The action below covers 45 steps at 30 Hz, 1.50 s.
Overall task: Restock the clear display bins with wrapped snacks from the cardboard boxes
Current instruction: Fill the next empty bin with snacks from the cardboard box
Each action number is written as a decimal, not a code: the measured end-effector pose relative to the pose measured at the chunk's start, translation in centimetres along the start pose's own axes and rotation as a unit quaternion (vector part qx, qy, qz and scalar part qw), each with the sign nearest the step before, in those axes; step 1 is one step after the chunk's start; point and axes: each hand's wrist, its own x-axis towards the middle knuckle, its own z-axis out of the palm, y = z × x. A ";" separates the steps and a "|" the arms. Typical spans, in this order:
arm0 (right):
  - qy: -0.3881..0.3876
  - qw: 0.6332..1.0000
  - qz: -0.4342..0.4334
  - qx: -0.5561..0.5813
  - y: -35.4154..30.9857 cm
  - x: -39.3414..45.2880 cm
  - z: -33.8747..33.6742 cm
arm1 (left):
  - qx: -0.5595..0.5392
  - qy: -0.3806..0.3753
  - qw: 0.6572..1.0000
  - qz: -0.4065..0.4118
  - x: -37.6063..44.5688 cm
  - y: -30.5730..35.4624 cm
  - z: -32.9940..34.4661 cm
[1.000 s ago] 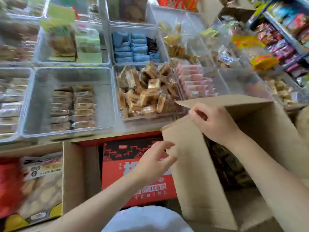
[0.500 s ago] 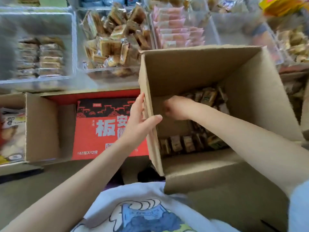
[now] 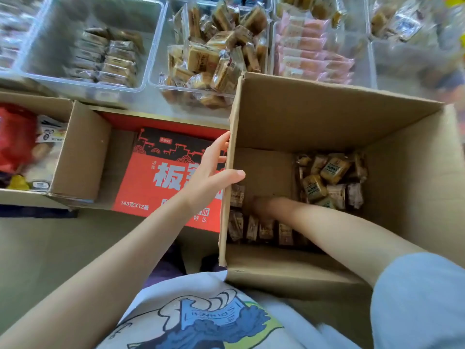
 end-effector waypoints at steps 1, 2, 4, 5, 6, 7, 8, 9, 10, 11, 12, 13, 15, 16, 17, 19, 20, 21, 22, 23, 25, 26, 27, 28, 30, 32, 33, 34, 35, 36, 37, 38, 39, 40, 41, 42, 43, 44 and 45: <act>0.030 0.998 -0.003 0.053 0.3 -0.1 0.4 | 0.001 0.002 1.000 0.000 0.0 0.0 0.1; 0.072 0.993 -0.009 0.089 0.6 0.1 0.7 | 0.001 0.004 1.000 0.002 0.0 0.0 0.1; 0.091 0.989 -0.036 0.111 1.2 -0.2 0.4 | 0.000 0.003 1.000 0.005 0.0 0.0 0.2; 0.078 0.987 -0.044 0.135 1.7 -0.5 -0.1 | -0.001 0.001 1.000 0.004 -0.1 0.0 0.2; 0.071 0.988 -0.060 0.126 2.2 -1.1 -1.1 | -0.003 -0.002 1.000 0.000 -0.2 0.2 0.2; 0.066 0.989 -0.081 0.100 2.7 -2.2 -2.8 | -0.006 -0.005 1.000 -0.006 -0.2 0.3 0.2; 0.071 0.990 -0.097 0.068 3.2 -3.9 -4.8 | -0.010 -0.011 1.000 -0.013 -0.3 0.4 0.1; 0.082 0.989 -0.102 0.062 3.6 -5.8 -6.7 | -0.014 -0.018 1.000 -0.021 -0.3 0.6 -0.1; 0.088 0.987 -0.104 0.083 4.1 -8.1 -8.6 | -0.015 -0.026 0.999 -0.030 -0.3 0.8 -0.3; 0.095 0.981 -0.106 0.130 4.9 -10.2 -10.2 | -0.013 -0.033 0.999 -0.039 -0.3 1.0 -0.6; 0.098 0.968 -0.117 0.199 5.5 -12.2 -11.4 | -0.008 -0.040 0.998 -0.048 -0.2 1.2 -1.0; 0.103 0.947 -0.141 0.271 6.1 -14.4 -12.3 | -0.002 -0.043 0.998 -0.055 -0.1 1.6 -1.4; 0.116 0.886 -0.227 0.388 6.7 -18.0 -13.8 | 0.010 -0.036 0.998 -0.058 0.2 2.5 -2.4; 0.115 0.853 -0.273 0.429 6.5 -19.5 -14.5 | 0.013 -0.027 0.998 -0.051 0.3 3.1 -2.9; 0.113 0.822 -0.316 0.460 6.0 -20.7 -15.1 | 0.013 -0.019 0.999 -0.039 0.4 3.9 -3.5; 0.116 0.771 -0.376 0.501 4.1 -22.2 -16.4 | -0.004 -0.015 1.000 0.004 0.6 5.6 -5.1; 0.125 0.757 -0.393 0.507 2.7 -22.6 -17.1 | -0.024 -0.022 0.999 0.030 0.8 6.4 -6.0; 0.141 0.748 -0.403 0.508 1.1 -22.6 -17.7 | -0.053 -0.030 0.997 0.050 1.0 7.1 -7.1; 0.160 0.744 -0.407 0.506 -0.5 -22.5 -18.4 | -0.086 -0.038 0.994 0.060 1.3 7.7 -8.3; 0.180 0.743 -0.404 0.502 -2.2 -22.1 -19.2 | -0.117 -0.042 0.990 0.061 1.6 8.0 -9.5; 0.224 0.750 -0.371 0.500 -5.7 -20.8 -20.8 | -0.152 -0.029 0.986 0.059 2.2 8.2 -12.3; 0.242 0.750 -0.349 0.507 -7.6 -19.9 -21.7 | -0.160 -0.011 0.985 0.058 2.5 8.1 -14.0; 0.252 0.747 -0.324 0.522 -9.3 -18.9 -22.6 | -0.160 0.008 0.985 0.059 2.7 7.9 -15.8; 0.255 0.745 -0.298 0.540 -11.1 -17.8 -23.5 | -0.147 0.022 0.986 0.069 3.0 7.7 -17.7; 0.234 0.740 -0.252 0.578 -14.8 -15.6 -25.5 | -0.074 0.036 0.992 0.099 3.6 7.3 -22.0; 0.189 0.733 -0.216 0.616 -18.4 -13.5 -27.3 | -0.006 0.048 0.992 0.115 4.6 6.8 -26.0; 0.163 0.734 -0.195 0.630 -20.1 -12.5 -28.1 | 0.009 0.060 0.991 0.117 5.4 6.5 -27.9; 0.144 0.743 -0.167 0.631 -21.6 -11.5 -28.9 | 0.008 0.075 0.991 0.108 6.3 6.3 -29.7; 0.142 0.762 -0.135 0.617 -23.0 -10.5 -29.6 | -0.009 0.088 0.993 0.083 7.2 6.0 -31.5; 0.168 0.788 -0.102 0.583 -24.1 -9.4 -30.4 | -0.042 0.093 0.994 0.041 8.3 5.7 -33.3; 0.220 0.813 -0.076 0.533 -25.0 -8.3 -31.2 | -0.080 0.091 0.993 -0.010 9.3 5.3 -34.9; 0.280 0.830 -0.065 0.478 -26.0 -7.4 -32.0 | -0.107 0.090 0.989 -0.056 10.3 4.8 -36.5; 0.335 0.837 -0.072 0.427 -26.8 -6.5 -32.8 | -0.115 0.090 0.985 -0.089 11.2 4.2 -37.9; 0.365 0.843 -0.101 0.382 -27.7 -5.7 -33.6 | -0.114 0.091 0.984 -0.106 12.1 3.6 -39.1; 0.368 0.856 -0.140 0.335 -28.6 -4.9 -34.4 | -0.111 0.090 0.983 -0.112 13.0 3.1 -40.1; 0.359 0.876 -0.166 0.275 -29.5 -4.1 -35.1 | -0.112 0.088 0.983 -0.116 13.8 2.7 -40.8; 0.351 0.895 -0.174 0.211 -30.2 -3.0 -35.9 | -0.115 0.089 0.982 -0.120 14.4 2.5 -41.3; 0.351 0.906 -0.174 0.162 -30.8 -1.8 -36.8 | -0.115 0.094 0.981 -0.123 15.3 2.1 -41.8; 0.357 0.908 -0.167 0.142 -31.2 -0.3 -37.7 | -0.108 0.105 0.981 -0.124 16.2 1.7 -42.4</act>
